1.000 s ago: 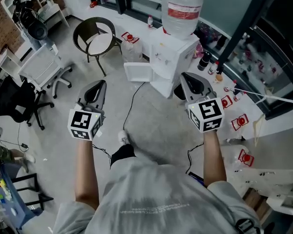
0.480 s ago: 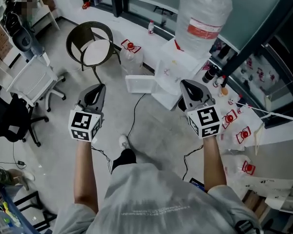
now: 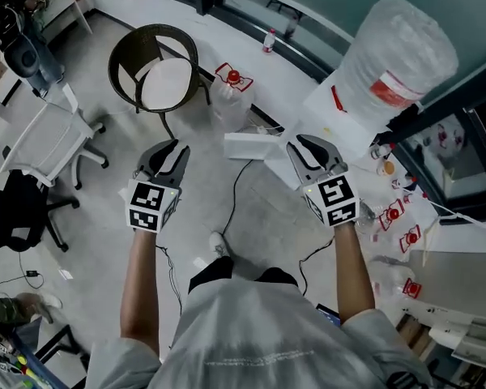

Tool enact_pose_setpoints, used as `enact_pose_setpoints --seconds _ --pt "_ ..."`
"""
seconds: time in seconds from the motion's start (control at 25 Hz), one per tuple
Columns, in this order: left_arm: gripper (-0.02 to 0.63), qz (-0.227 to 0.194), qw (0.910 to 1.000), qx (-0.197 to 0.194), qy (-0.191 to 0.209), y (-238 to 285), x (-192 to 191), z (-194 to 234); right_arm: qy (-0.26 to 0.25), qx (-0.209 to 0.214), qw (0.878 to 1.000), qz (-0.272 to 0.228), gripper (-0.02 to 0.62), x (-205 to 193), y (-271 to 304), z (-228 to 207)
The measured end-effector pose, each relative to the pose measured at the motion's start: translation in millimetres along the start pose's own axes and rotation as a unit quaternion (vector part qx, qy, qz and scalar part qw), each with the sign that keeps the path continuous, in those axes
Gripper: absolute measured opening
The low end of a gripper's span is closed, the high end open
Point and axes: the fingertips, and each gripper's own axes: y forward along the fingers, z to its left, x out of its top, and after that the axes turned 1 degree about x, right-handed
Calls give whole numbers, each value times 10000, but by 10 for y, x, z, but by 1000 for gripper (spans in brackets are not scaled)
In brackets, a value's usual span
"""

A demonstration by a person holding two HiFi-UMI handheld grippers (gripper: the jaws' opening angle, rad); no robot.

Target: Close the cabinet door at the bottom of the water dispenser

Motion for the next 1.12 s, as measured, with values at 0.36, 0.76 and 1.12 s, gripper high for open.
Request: enact_pose_setpoints --seconds 0.36,0.76,1.12 --pt "124 674 9963 38 -527 670 -830 561 -253 911 9913 919 213 -520 1396 218" --pt "124 1584 9738 410 -1581 1458 -2053 815 -32 1963 9607 1962 218 -1995 3128 225" --pt "123 1928 9367 982 -2754 2183 -2901 957 -203 2719 9175 2897 229 -3146 4301 265"
